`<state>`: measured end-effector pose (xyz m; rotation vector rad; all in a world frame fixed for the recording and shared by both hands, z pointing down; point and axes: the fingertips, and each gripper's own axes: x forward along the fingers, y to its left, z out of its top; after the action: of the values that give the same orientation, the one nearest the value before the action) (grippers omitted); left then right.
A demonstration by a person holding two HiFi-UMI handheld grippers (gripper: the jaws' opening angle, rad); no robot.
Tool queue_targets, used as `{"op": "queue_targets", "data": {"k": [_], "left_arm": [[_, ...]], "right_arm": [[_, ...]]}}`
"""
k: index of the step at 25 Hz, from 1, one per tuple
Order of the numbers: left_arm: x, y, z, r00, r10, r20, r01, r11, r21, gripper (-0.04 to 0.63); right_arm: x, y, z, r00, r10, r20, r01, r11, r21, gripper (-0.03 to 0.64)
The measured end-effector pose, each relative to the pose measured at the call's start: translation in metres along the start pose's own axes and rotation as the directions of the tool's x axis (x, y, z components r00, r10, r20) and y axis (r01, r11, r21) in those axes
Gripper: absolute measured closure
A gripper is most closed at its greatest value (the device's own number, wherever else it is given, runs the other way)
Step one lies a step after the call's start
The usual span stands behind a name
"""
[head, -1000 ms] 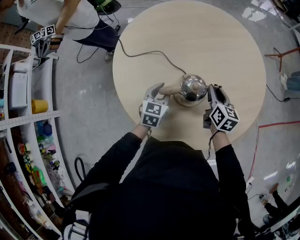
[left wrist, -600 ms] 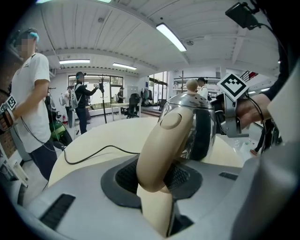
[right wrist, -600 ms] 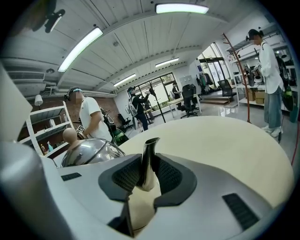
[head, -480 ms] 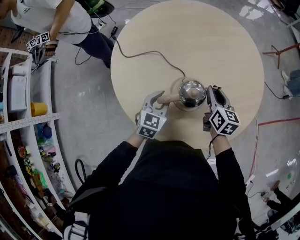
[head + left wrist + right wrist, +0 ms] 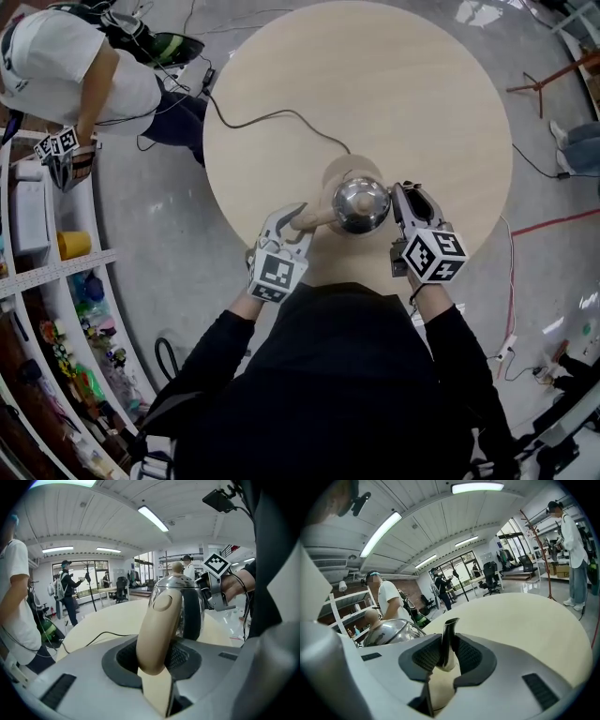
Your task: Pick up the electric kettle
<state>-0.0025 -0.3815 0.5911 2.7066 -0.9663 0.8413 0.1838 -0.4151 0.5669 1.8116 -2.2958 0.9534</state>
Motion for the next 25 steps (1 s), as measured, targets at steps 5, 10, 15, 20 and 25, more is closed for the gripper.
{"op": "queue_targets", "data": {"k": [5, 10, 15, 20, 25], "left_arm": [[0.005, 0.009, 0.004, 1.0, 0.022, 0.016, -0.022, 1.0, 0.011, 0.483], [-0.005, 0.014, 0.021, 0.998, 0.03, 0.051, -0.031, 0.999, 0.024, 0.483], [-0.014, 0.009, 0.042, 0.997, 0.029, 0.065, -0.03, 0.999, 0.024, 0.485], [-0.021, 0.007, 0.055, 0.997, 0.026, 0.07, -0.027, 1.0, 0.007, 0.486], [-0.026, 0.003, 0.06, 0.997, 0.011, 0.082, -0.011, 1.0, 0.002, 0.486]], "right_arm": [[0.008, 0.001, 0.004, 1.0, 0.023, 0.02, -0.022, 1.0, -0.017, 0.522], [0.0, 0.014, 0.025, 0.997, 0.033, 0.07, -0.029, 0.998, -0.062, 0.522], [-0.008, 0.019, 0.047, 0.995, 0.063, 0.082, -0.055, 0.994, -0.091, 0.522], [-0.011, 0.021, 0.056, 0.994, 0.066, 0.089, -0.059, 0.995, -0.085, 0.522], [-0.016, 0.024, 0.065, 0.993, 0.05, 0.107, -0.04, 0.995, -0.094, 0.522]]}}
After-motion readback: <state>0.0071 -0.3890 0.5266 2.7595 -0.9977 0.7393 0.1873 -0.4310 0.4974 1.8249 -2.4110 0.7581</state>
